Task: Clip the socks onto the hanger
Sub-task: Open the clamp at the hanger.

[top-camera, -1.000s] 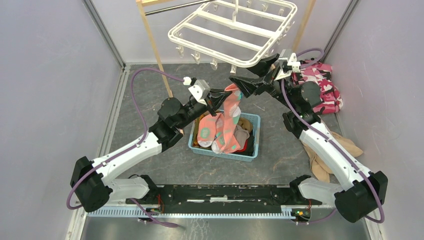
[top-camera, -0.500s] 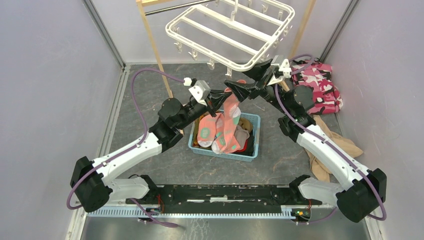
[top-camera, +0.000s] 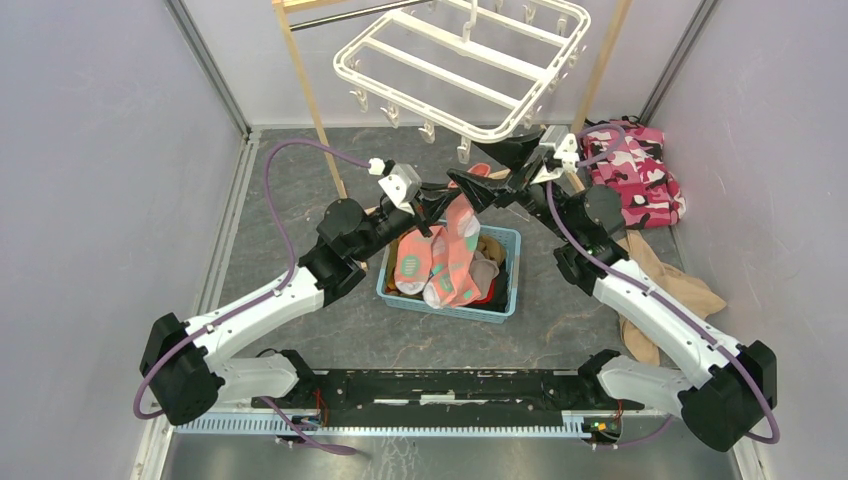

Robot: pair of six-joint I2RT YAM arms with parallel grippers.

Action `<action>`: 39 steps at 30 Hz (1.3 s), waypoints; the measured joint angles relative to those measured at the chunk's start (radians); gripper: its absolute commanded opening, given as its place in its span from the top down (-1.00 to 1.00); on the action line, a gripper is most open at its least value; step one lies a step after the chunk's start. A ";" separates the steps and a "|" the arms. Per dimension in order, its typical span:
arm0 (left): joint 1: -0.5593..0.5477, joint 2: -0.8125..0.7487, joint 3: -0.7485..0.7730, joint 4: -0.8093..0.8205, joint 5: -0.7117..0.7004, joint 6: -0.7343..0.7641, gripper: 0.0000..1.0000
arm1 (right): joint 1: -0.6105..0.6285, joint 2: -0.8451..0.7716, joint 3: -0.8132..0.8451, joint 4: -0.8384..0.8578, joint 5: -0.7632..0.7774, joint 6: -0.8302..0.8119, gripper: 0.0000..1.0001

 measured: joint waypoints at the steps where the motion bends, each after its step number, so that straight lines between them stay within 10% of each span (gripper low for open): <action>1: 0.000 -0.001 -0.001 0.000 0.000 0.000 0.96 | 0.003 -0.002 -0.005 0.006 0.007 -0.004 -0.62; 39: 0.000 -0.011 -0.017 0.000 0.000 0.000 0.96 | 0.036 0.046 -0.013 0.144 0.119 -0.047 -0.51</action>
